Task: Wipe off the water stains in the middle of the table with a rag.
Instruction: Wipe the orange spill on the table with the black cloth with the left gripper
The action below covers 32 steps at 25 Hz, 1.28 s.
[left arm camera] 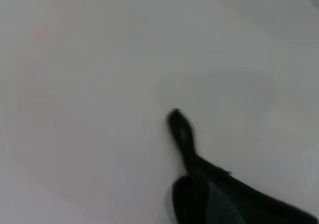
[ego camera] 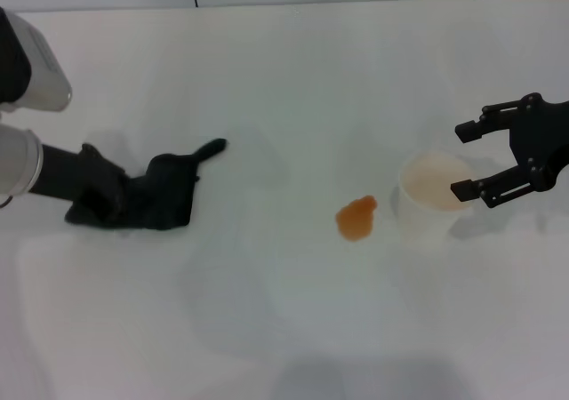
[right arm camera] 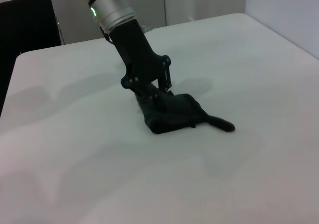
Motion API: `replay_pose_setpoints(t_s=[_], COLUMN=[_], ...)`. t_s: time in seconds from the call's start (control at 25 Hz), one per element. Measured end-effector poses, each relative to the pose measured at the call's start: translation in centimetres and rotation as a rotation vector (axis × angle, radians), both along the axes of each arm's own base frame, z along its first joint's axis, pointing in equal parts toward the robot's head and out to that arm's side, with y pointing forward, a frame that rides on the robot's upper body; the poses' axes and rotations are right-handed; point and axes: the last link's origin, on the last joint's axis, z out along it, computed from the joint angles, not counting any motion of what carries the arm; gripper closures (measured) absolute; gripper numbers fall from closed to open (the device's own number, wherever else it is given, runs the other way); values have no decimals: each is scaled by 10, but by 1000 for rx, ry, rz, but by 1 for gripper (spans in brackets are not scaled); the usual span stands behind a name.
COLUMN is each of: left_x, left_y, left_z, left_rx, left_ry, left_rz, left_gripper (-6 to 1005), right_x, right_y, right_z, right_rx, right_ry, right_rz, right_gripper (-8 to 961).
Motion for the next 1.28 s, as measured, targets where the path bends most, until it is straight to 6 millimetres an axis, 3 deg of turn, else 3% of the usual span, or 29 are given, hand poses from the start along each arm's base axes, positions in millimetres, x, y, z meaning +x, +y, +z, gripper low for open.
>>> replay_pose_setpoints(t_s=[0.24,0.44,0.76,1.28], left_x=[20,49,94,118], left_y=[14,26,36,32], left_z=[2,-7,-51,-94], left_rx=[47,41,-31,-57], left_ry=[-64,-111,-137,-168], left_rz=[-28,-56,-114,-106], left_gripper=[900,900,899,896], right_x=[0,0,-1,-1], right_y=[0,0,0,1], right_z=[0,-2,-5,-10], right_rx=[0,1,6,18], right_ry=[2,5,10,5], right_rz=[-5,-3,-2,15], right_gripper=[84,84,83,83])
